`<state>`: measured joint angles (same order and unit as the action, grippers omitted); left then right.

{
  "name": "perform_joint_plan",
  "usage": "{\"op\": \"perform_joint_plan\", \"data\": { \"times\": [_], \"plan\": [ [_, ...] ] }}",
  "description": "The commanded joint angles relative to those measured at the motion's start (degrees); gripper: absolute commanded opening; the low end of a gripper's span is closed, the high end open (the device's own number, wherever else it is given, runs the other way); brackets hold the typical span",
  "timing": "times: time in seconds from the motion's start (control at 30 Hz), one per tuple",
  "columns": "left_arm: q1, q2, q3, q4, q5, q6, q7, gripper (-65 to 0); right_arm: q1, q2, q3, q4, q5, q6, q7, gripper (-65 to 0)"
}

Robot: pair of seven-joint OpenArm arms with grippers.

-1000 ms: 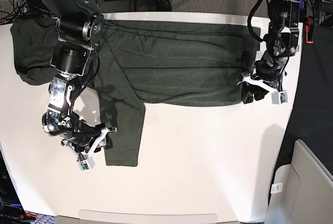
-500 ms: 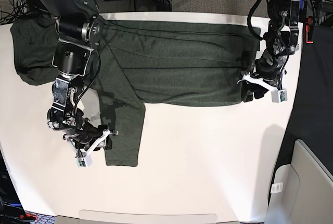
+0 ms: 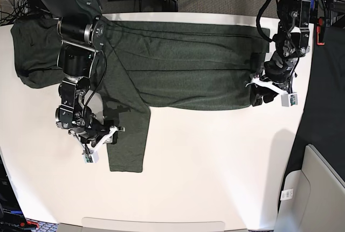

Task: Fold the T-shirt properly
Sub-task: 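Reach the right gripper down to the hanging sleeve end and grasp it, then lift the sleeve end with the right gripper and fold it onto the body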

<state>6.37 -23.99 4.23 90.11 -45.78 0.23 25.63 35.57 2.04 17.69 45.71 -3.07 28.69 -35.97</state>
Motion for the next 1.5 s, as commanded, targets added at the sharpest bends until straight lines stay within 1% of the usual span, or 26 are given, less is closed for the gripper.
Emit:
{"op": "perform_joint_plan", "data": {
  "times": [0.0, 0.2, 0.37, 0.4, 0.53, 0.6, 0.73, 0.77, 0.83, 0.9, 1.0, 1.13, 1.2, 1.27, 1.33, 1.4, 1.47],
  "plan": [
    [-0.8, -0.8, -0.4, 1.1, -0.2, -0.4, -1.1, -37.8, 1.3, -0.2, -0.2, 0.3, -0.1, 0.4, -0.7, -40.3],
    [-0.8, -0.8, -0.4, 1.1, -0.2, -0.4, -1.1, -37.8, 0.4, -1.6, -0.2, 0.4, -0.1, 0.5, -1.2, -40.6],
    [-0.8, -0.8, -0.4, 1.1, -0.2, -0.4, -1.1, -37.8, 1.0, -2.5, -0.2, 0.7, 0.0, 0.5, -5.5, -41.6],
    [-0.8, -0.8, -0.4, 1.1, -0.2, -0.4, -1.1, -37.8, 1.0, -2.9, -0.2, 0.7, 0.5, 0.5, -5.9, -43.6],
    [-0.7, -0.8, -0.4, 1.1, -0.2, -0.4, -1.1, -37.8, 1.4, -2.8, -0.2, 0.7, 4.1, 0.4, -7.9, -59.0],
    [-0.7, -0.8, -0.4, 1.1, -0.2, -0.4, -1.2, -37.8, 1.4, -2.8, -0.2, 0.7, 4.7, 0.4, -9.6, -63.3],
    [-0.6, -0.8, -0.4, 1.5, -0.2, -0.4, -1.2, -37.8, 0.9, -2.8, 0.3, 2.7, 4.8, 0.5, -10.3, -63.7],
    [-0.6, -0.8, -0.4, 2.0, -0.2, -0.4, -1.2, -37.8, 0.4, -2.8, 0.3, 3.9, 5.0, 1.4, -10.4, -63.7],
    [-0.6, -0.8, -0.4, 2.4, -0.2, -0.4, -1.2, -37.8, -0.9, -2.8, 0.3, 6.5, 6.8, 4.7, -11.1, -63.7],
    [-0.6, -0.8, -0.4, 2.7, -0.2, -0.4, -1.2, -37.8, -1.8, -2.8, 0.2, 9.1, 10.6, 8.1, -14.3, -63.7],
    [-0.6, -0.8, -0.8, 2.7, -0.2, -0.4, -1.2, -37.8, -3.7, -2.8, -0.2, 14.0, 16.9, 11.3, -19.6, -63.7],
    [-0.5, -0.7, -3.2, 2.7, -0.2, -0.4, -1.2, -37.9, -6.4, -2.9, -0.7, 21.0, 24.8, 11.3, -26.1, -63.7],
    [-0.5, -0.7, -3.2, 2.7, -0.2, -0.4, -1.2, -37.9, -7.3, -2.9, -2.5, 23.7, 28.6, 11.3, -29.8, -63.7],
    [-0.5, -0.7, -3.2, 2.7, -0.2, -0.4, -1.2, -37.9, -8.7, -2.8, -5.6, 27.6, 33.5, 11.3, -33.5, -63.7],
    [-0.5, -0.7, -3.2, 2.6, -0.2, -0.4, -1.2, -37.9, -10.3, -2.8, -9.5, 31.5, 39.2, 11.3, -36.1, -63.7],
    [-0.5, -0.7, -3.2, 2.5, -0.2, -0.4, -1.2, -37.9, -11.5, -2.9, -13.5, 34.1, 44.9, 11.3, -37.5, -63.7],
    [-0.5, -0.7, -3.2, 2.5, -0.2, -0.4, -1.2, -37.9, -12.8, -2.9, -15.9, 35.3, 48.9, 11.3, -37.8, -63.7]
  ]
}}
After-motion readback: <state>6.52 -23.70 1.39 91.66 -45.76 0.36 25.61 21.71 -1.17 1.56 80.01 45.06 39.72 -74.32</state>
